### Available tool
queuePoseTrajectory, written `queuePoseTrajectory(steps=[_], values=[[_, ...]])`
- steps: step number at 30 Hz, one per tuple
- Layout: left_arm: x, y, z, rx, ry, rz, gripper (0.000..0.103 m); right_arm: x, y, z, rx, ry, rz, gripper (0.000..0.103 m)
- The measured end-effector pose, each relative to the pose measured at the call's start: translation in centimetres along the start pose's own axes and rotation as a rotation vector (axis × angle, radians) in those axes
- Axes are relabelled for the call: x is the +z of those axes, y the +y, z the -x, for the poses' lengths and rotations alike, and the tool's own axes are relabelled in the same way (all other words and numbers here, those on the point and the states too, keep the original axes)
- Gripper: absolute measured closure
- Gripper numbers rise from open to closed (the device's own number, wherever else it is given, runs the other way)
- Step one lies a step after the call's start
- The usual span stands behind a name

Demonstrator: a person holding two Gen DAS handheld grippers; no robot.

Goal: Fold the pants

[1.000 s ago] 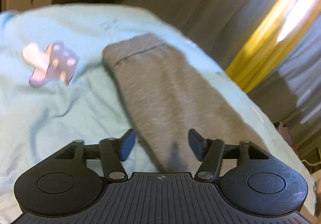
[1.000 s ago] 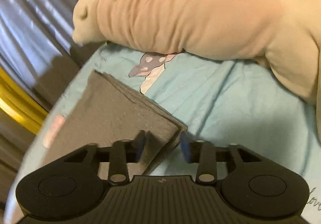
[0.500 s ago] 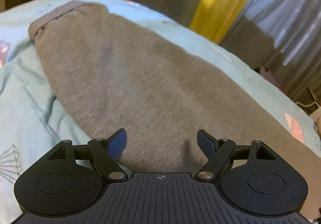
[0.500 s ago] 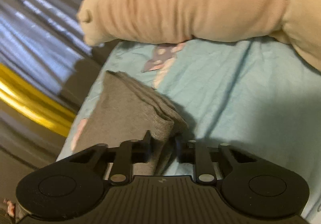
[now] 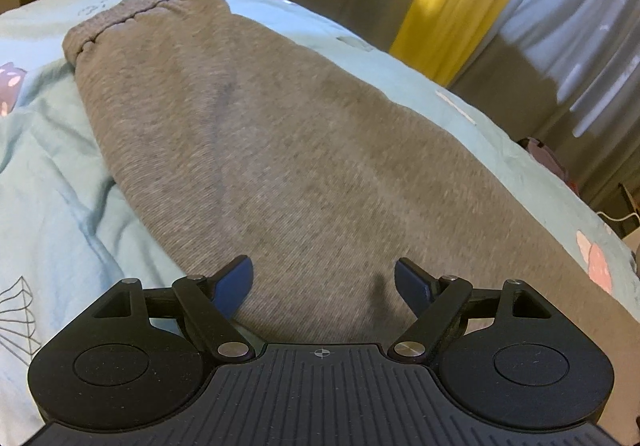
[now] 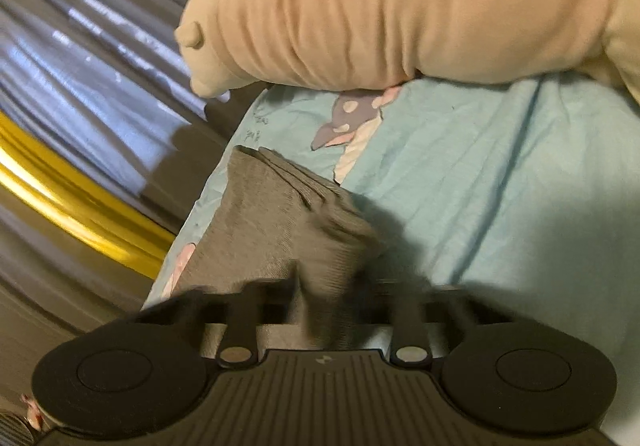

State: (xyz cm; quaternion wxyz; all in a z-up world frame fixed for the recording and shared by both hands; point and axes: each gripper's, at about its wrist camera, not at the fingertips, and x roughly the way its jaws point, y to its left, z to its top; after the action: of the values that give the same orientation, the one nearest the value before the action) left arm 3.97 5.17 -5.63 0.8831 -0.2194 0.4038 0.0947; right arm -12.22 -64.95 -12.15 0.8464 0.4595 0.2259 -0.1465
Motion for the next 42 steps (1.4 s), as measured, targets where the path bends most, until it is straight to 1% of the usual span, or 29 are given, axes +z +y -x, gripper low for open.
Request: queuePoseTrajectory(steps=[1, 2, 4, 5, 7, 9, 10, 11, 15, 16, 18, 19, 21, 23, 25, 26, 27, 28, 31, 32, 33, 35, 36, 37, 38, 39, 40, 41, 42], values=[[0.0, 0.0, 0.0, -0.001, 0.000, 0.001, 0.018, 0.0, -0.1, 0.1, 0.004, -0.002, 0.001, 0.087], [0.0, 0.0, 0.0, -0.002, 0.000, 0.003, 0.018, -0.1, -0.1, 0.1, 0.008, -0.005, 0.003, 0.081], [0.0, 0.1, -0.1, -0.005, 0.000, 0.005, 0.018, -0.2, -0.4, 0.0, -0.017, -0.001, -0.012, 0.073], [0.0, 0.1, -0.1, -0.007, -0.001, 0.005, 0.018, -0.1, -0.6, -0.2, -0.017, 0.006, -0.022, 0.067], [0.0, 0.1, -0.1, -0.012, -0.001, 0.006, 0.017, -0.1, -0.7, -0.4, -0.005, 0.008, -0.046, 0.063], [0.1, 0.2, -0.1, -0.017, -0.001, 0.010, 0.017, 0.1, -0.3, -0.6, -0.016, 0.010, -0.044, 0.062], [0.1, 0.3, 0.0, -0.020, -0.003, 0.015, 0.017, 0.1, 0.1, -0.7, -0.030, 0.010, -0.033, 0.069], [0.1, 0.3, 0.1, -0.024, -0.005, 0.021, 0.017, 0.1, 0.5, -0.7, -0.062, 0.007, -0.012, 0.084], [0.2, 0.7, 0.5, -0.036, -0.019, 0.047, 0.017, 0.3, 2.6, -0.4, -0.147, -0.001, 0.053, 0.086], [0.2, 0.7, 0.6, -0.040, -0.024, 0.048, 0.017, 0.3, 3.6, -0.2, -0.162, -0.012, 0.092, 0.087], [0.2, 0.8, 0.9, -0.048, -0.032, 0.050, 0.017, 0.0, 6.9, 0.2, -0.219, -0.041, 0.243, 0.088], [0.2, 0.9, 1.1, -0.053, -0.035, 0.052, 0.017, -0.5, 9.2, 0.5, -0.236, -0.063, 0.339, 0.089], [0.2, 1.2, 1.4, -0.065, -0.041, 0.065, 0.017, -1.3, 13.0, 0.9, -0.220, -0.094, 0.466, 0.090], [0.2, 1.6, 1.7, -0.074, -0.048, 0.085, 0.017, -2.9, 17.8, 1.2, -0.158, -0.103, 0.585, 0.090], [0.3, 2.1, 2.1, -0.085, -0.058, 0.111, 0.017, -5.5, 22.4, 1.4, -0.069, -0.085, 0.704, 0.090], [0.3, 2.3, 2.3, -0.092, -0.063, 0.122, 0.017, -7.3, 24.9, 1.3, -0.005, -0.055, 0.761, 0.090], [0.3, 2.5, 2.5, -0.099, -0.067, 0.131, 0.017, -9.3, 26.9, 1.1, 0.052, -0.016, 0.818, 0.090], [0.3, 2.7, 2.7, -0.106, -0.071, 0.138, 0.017, -12.0, 29.1, 0.8, 0.111, 0.029, 0.886, 0.090], [0.2, 2.9, 3.3, -0.122, -0.080, 0.151, 0.017, -19.8, 32.5, -0.4, 0.231, 0.173, 1.051, 0.089], [0.1, 3.0, 3.4, -0.127, -0.081, 0.152, 0.016, -22.7, 32.9, -1.1, 0.252, 0.234, 1.085, 0.088], [0.1, 3.0, 3.5, -0.131, -0.082, 0.152, 0.016, -24.9, 32.9, -1.8, 0.255, 0.281, 1.106, 0.088], [0.1, 3.1, 3.5, -0.136, -0.078, 0.155, 0.016, -29.2, 31.9, -3.6, 0.212, 0.395, 1.149, 0.087], [0.0, 3.2, 3.5, -0.137, -0.073, 0.155, 0.016, -30.4, 31.1, -4.2, 0.196, 0.445, 1.148, 0.087], [0.0, 3.2, 3.4, -0.140, -0.067, 0.154, 0.016, -31.0, 30.3, -4.3, 0.196, 0.469, 1.130, 0.086], [0.0, 3.2, 3.2, -0.146, -0.058, 0.152, 0.016, -31.1, 29.7, -3.9, 0.205, 0.450, 1.123, 0.083], [0.0, 3.2, 3.0, -0.154, -0.050, 0.149, 0.016, -30.5, 29.4, -3.5, 0.230, 0.453, 1.107, 0.077], [0.1, 3.0, 2.8, -0.162, -0.044, 0.142, 0.016, -29.2, 29.2, -3.1, 0.261, 0.490, 1.048, 0.061], [0.1, 2.8, 2.6, -0.167, -0.040, 0.133, 0.016, -27.9, 29.1, -2.8, 0.290, 0.507, 0.977, 0.037], [0.1, 2.5, 2.4, -0.171, -0.037, 0.120, 0.016, -27.0, 28.6, -2.2, 0.317, 0.494, 0.902, 0.028]])
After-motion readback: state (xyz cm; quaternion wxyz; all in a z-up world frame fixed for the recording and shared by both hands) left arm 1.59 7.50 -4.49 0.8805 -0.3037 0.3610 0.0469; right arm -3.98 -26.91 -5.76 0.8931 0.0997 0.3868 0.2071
